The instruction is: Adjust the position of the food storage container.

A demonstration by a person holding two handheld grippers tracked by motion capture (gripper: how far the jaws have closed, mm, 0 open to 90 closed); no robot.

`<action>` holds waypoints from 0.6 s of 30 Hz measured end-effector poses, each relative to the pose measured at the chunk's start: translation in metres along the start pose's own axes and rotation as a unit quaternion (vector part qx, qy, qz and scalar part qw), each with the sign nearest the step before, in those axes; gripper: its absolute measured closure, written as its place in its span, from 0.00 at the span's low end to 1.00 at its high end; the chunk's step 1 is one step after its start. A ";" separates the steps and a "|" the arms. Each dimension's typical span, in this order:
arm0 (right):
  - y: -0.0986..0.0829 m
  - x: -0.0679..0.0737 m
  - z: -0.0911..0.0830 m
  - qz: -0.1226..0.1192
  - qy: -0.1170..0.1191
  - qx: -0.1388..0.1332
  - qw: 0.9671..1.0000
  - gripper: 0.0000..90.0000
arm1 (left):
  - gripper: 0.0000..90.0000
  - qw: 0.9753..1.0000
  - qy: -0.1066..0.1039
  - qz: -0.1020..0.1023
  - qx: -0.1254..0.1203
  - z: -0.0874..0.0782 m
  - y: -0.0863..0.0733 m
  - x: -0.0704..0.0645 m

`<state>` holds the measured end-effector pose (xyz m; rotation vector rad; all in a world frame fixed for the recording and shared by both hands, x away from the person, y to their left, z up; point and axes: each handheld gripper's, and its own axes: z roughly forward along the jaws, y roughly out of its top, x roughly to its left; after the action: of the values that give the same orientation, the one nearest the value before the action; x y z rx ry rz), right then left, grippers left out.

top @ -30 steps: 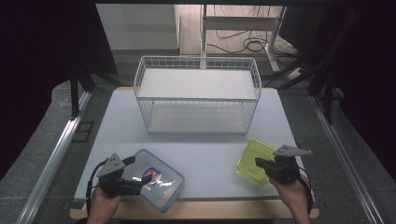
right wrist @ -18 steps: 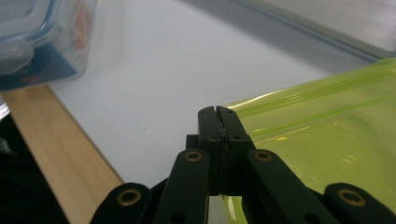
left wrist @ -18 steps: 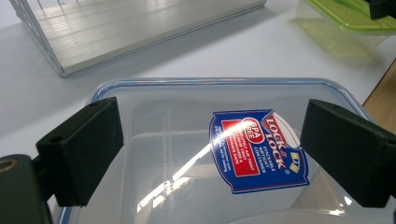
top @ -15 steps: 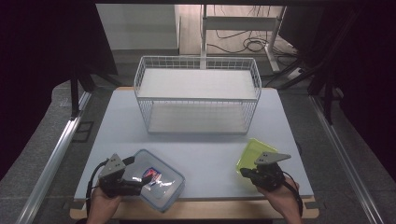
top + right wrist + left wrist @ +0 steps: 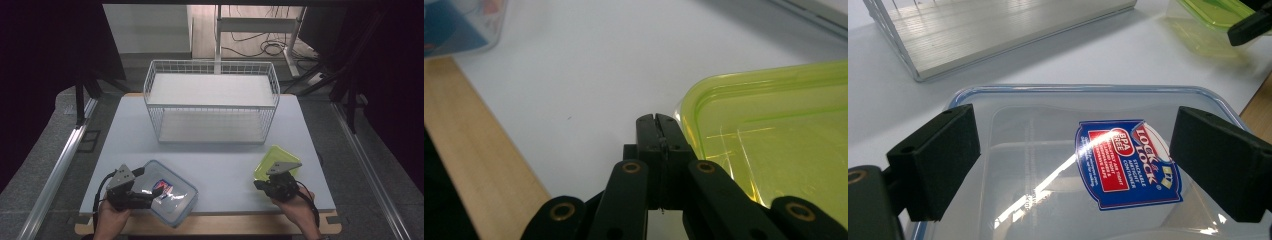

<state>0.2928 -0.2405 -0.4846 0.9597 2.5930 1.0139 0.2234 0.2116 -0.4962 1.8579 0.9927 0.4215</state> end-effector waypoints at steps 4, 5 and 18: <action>0.007 -0.015 0.007 0.014 -0.014 -0.006 1.000 0.99 | 0.07 1.000 -0.001 -0.003 0.000 0.001 0.000 0.000; 0.007 -0.015 0.007 0.014 -0.014 -0.006 1.000 0.99 | 0.07 1.000 0.000 -0.003 0.001 0.001 0.001 0.000; 0.029 -0.061 0.016 0.055 -0.074 -0.021 0.996 0.99 | 0.12 1.000 -0.004 0.002 0.010 0.000 0.007 0.003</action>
<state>0.3604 -0.2542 -0.4802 1.1321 2.4132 0.9797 0.2281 0.2128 -0.4908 1.8776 0.9919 0.4075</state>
